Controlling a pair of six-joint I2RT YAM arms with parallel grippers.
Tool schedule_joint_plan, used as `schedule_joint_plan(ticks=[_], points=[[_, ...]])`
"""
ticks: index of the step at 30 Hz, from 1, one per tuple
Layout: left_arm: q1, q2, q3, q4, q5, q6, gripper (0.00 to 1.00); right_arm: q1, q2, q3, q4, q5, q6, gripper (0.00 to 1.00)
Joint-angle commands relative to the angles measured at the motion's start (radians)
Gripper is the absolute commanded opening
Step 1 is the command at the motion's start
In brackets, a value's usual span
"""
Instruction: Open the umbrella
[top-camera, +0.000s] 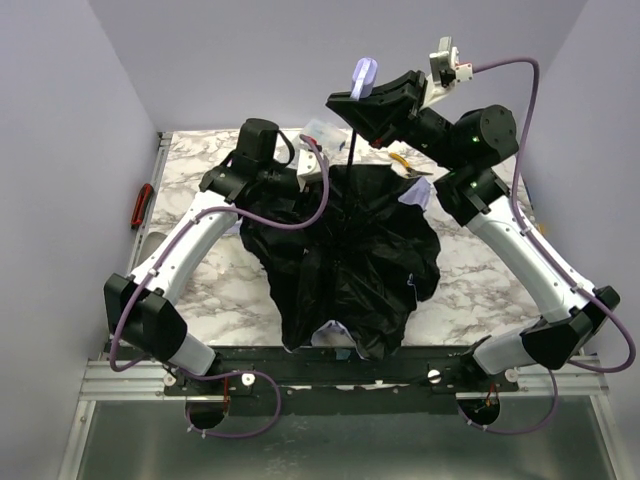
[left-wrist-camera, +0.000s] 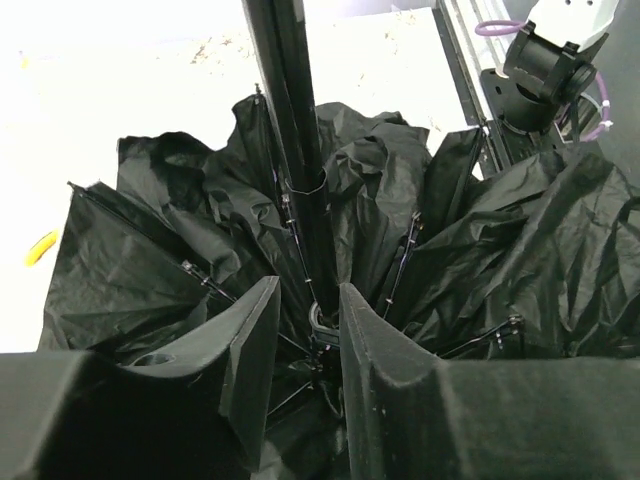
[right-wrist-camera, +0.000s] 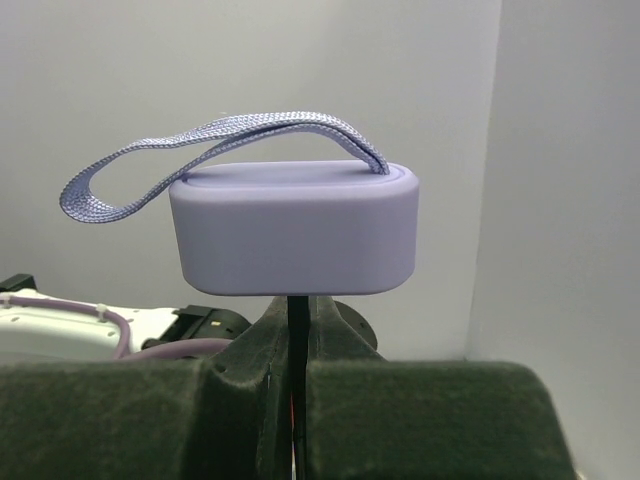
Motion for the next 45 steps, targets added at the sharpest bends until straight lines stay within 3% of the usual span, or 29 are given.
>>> schedule_joint_plan(ticks=[1,5,14,18,27,37,45], points=[[-0.011,0.015,0.000,0.059,0.042,-0.019,0.27,0.005,0.008,0.050,0.080,-0.067,0.072,0.01],[-0.021,0.019,-0.022,0.069,0.056,-0.017,0.22,0.004,0.020,0.059,0.095,-0.050,0.079,0.01],[-0.031,-0.003,-0.093,0.107,0.059,-0.023,0.30,0.005,0.042,0.096,0.104,-0.047,0.096,0.01],[-0.031,-0.006,-0.119,0.114,0.046,-0.015,0.26,0.005,0.050,0.113,0.104,-0.039,0.103,0.01],[-0.006,0.049,-0.182,0.024,-0.030,0.126,0.21,0.005,0.075,0.222,0.080,-0.022,0.129,0.01],[0.009,0.116,-0.195,-0.051,-0.106,0.193,0.33,0.005,0.082,0.291,0.077,0.004,0.127,0.01],[0.017,0.139,-0.219,-0.011,-0.150,0.158,0.33,0.005,0.081,0.323,0.065,0.011,0.116,0.01]])
